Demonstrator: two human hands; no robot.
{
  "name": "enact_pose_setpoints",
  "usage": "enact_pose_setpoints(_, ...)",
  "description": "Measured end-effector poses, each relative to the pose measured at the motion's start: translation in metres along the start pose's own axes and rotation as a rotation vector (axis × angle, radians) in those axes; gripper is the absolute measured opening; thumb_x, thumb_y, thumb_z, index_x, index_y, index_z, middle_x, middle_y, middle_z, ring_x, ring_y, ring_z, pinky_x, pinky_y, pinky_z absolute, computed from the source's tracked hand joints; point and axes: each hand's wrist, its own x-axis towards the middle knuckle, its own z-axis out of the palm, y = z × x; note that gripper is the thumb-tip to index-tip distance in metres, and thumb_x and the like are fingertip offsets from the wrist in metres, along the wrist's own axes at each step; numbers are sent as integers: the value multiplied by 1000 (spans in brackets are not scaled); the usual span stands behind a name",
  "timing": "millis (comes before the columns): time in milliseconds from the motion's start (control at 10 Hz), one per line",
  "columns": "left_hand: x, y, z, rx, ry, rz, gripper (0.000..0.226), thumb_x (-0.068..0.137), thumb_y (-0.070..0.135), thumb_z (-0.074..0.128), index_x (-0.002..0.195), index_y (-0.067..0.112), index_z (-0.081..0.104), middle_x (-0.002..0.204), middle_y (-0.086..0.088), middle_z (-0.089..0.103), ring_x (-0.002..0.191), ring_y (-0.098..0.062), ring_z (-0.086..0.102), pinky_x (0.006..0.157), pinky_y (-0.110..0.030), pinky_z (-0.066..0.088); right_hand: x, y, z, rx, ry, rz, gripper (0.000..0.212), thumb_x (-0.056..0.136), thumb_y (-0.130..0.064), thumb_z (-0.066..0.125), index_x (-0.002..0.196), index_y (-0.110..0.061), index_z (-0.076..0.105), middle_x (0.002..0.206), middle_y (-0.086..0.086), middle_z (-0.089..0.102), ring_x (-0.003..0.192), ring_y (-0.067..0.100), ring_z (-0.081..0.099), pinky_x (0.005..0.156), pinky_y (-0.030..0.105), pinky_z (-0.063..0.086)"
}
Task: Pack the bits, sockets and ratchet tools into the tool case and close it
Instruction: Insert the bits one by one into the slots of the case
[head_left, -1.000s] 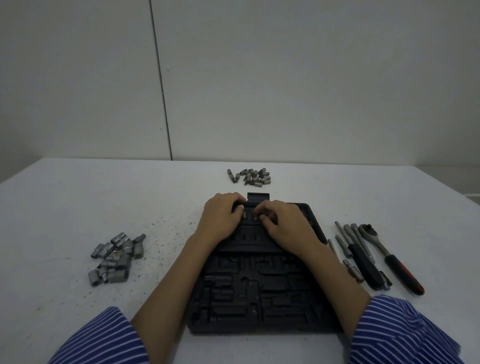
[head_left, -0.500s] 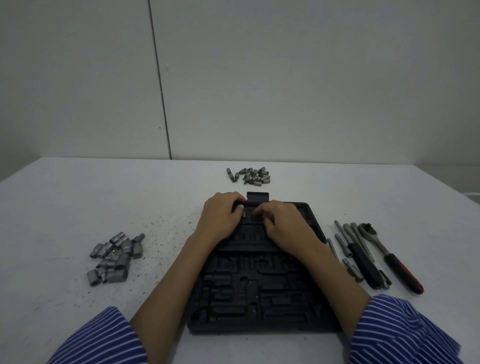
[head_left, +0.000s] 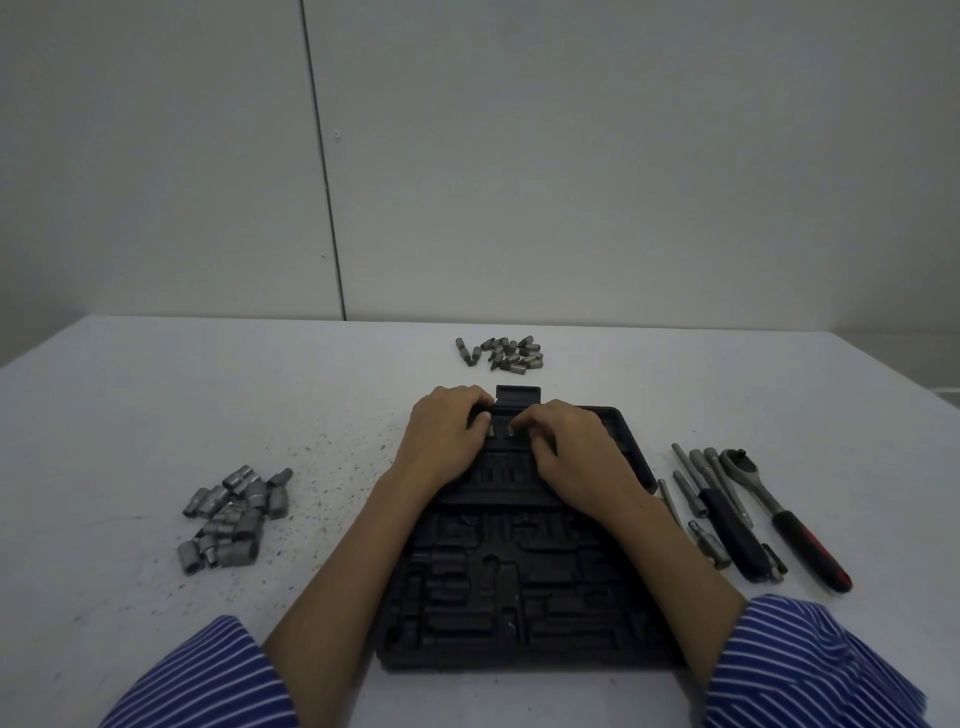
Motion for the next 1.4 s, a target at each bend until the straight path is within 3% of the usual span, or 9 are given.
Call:
enact_pose_setpoints(700,0,0,1,14,0,10,25,93,20,49,116,16,60,116,1,63,110,-19,50,95,-31,36,-1,-1,-1,-33,-38,22,33,93,-12,44,116,-23,64,110,0,59,103,17,53,84,33,46)
enact_pose_setpoints(1200,1,2,0,-2,-4,-2,24,92,20,50,113,17,61,114,1,64,107,-20,52,95,-34,38,1,-1,-4,-17,-69,10,31,92,-12,46,114,-22,65,107,2,60,100,18,54,86,36,48)
enact_pose_setpoints(1400,4,3,-1,0,-10,-19,24,92,19,50,113,16,61,114,0,64,108,-21,51,94,-34,38,8,-1,-11,14,-113,25,27,91,-13,50,111,-20,67,105,1,63,88,12,54,84,27,46)
